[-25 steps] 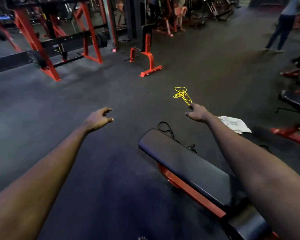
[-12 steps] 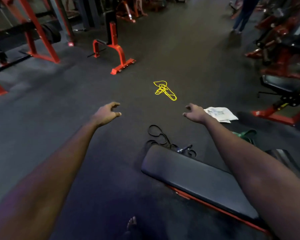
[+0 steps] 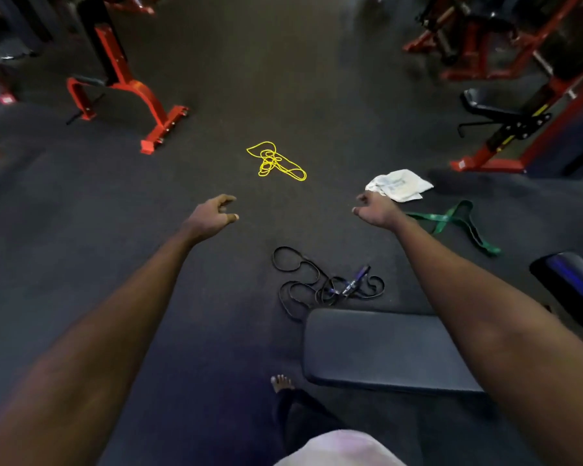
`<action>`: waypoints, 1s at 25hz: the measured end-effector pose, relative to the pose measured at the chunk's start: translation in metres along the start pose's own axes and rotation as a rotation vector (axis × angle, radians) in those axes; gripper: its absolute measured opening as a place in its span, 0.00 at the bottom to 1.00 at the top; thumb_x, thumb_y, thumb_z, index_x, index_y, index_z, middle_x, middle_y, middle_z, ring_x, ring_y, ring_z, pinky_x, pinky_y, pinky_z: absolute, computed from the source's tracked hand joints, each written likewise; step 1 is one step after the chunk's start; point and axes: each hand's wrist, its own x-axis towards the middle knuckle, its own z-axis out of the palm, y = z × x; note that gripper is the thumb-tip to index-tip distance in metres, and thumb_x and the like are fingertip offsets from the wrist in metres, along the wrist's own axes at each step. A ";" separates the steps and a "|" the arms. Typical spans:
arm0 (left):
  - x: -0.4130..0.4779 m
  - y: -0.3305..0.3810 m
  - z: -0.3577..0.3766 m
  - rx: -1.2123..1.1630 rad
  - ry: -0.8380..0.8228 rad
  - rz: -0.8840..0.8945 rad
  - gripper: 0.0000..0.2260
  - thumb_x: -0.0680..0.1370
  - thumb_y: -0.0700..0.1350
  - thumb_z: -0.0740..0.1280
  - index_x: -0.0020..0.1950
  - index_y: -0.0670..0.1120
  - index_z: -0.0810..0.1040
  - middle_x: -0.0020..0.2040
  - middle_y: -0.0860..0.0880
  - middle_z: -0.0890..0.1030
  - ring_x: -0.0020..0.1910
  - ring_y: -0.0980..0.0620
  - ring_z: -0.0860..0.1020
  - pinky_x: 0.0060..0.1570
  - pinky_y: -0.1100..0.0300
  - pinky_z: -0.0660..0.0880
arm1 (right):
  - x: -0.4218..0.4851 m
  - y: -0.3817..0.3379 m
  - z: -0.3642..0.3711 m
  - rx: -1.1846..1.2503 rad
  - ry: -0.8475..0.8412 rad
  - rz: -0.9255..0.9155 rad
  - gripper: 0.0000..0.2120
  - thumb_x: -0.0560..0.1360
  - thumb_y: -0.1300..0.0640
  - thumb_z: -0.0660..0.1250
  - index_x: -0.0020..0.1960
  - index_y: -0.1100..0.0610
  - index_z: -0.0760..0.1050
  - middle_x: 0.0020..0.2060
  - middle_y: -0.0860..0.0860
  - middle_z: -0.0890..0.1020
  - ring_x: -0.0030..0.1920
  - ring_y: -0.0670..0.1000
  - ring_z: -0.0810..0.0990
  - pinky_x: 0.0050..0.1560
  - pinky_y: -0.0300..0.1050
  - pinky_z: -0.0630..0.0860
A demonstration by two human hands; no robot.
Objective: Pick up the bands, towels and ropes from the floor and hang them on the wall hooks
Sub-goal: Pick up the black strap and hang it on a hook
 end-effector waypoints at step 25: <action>0.538 -0.031 -0.109 0.200 -0.480 0.383 0.23 0.77 0.45 0.69 0.71 0.47 0.71 0.70 0.45 0.74 0.69 0.47 0.72 0.65 0.56 0.67 | 0.291 -0.115 0.055 0.249 0.146 0.617 0.25 0.76 0.50 0.66 0.71 0.59 0.70 0.68 0.57 0.75 0.67 0.58 0.74 0.64 0.49 0.71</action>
